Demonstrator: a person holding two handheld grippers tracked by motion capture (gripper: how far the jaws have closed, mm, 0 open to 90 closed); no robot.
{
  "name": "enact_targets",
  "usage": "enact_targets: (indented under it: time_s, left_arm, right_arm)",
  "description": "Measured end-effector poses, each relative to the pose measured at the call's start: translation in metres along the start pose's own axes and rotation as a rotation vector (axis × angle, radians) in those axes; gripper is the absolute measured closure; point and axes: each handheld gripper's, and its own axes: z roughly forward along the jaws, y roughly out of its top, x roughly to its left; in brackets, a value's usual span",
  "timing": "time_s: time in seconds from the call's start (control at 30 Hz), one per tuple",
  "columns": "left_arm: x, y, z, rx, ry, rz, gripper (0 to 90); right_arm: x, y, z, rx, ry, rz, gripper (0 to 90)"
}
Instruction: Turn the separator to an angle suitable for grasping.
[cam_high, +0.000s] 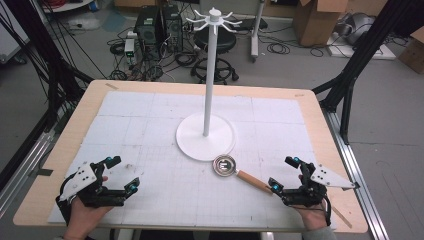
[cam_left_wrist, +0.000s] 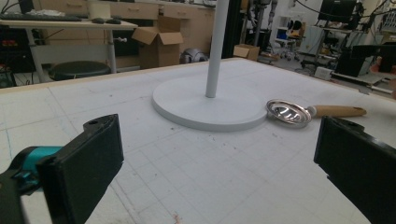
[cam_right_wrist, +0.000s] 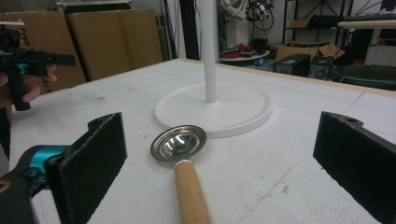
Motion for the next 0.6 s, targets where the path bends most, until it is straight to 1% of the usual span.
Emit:
enact_targets:
  time_s: [0.07, 0.2, 0.4, 0.47, 0.5, 0.53, 0.6]
  left_arm:
    - [-0.0005, -0.0002, 0.0004, 0.001, 0.001, 0.002, 1.8]
    - [-0.001, -0.0003, 0.0003, 0.003, 0.002, 0.005, 1.8]
    - [-0.0003, 0.0003, -0.001, -0.001, 0.011, 0.005, 1.8]
    - [-0.0003, 0.0003, -0.0009, -0.002, 0.013, 0.003, 1.8]
    - [-0.0002, 0.0004, -0.0008, -0.002, 0.013, 0.003, 1.8]
    - [-0.0001, 0.0005, -0.0005, -0.004, 0.011, 0.004, 1.8]
    - [0.0002, 0.0009, 0.0006, -0.003, 0.01, 0.007, 1.9]
  right_arm:
    - [-0.0007, 0.0, -0.0002, -0.002, -0.002, 0.012, 1.5]
    - [-0.0012, 0.0006, 0.0005, -0.008, -0.005, 0.005, 1.5]
    - [0.003, 0.0032, 0.0032, 0.011, 0.008, -0.019, 1.5]
    - [0.0037, 0.0036, 0.0031, 0.011, 0.008, -0.016, 1.5]
    - [0.004, 0.0039, 0.003, 0.012, 0.011, -0.018, 2.1]
    - [0.0047, 0.0045, 0.0018, 0.012, 0.022, -0.012, 5.5]
    - [0.0046, 0.0048, 0.0012, 0.015, 0.026, -0.011, 6.2]
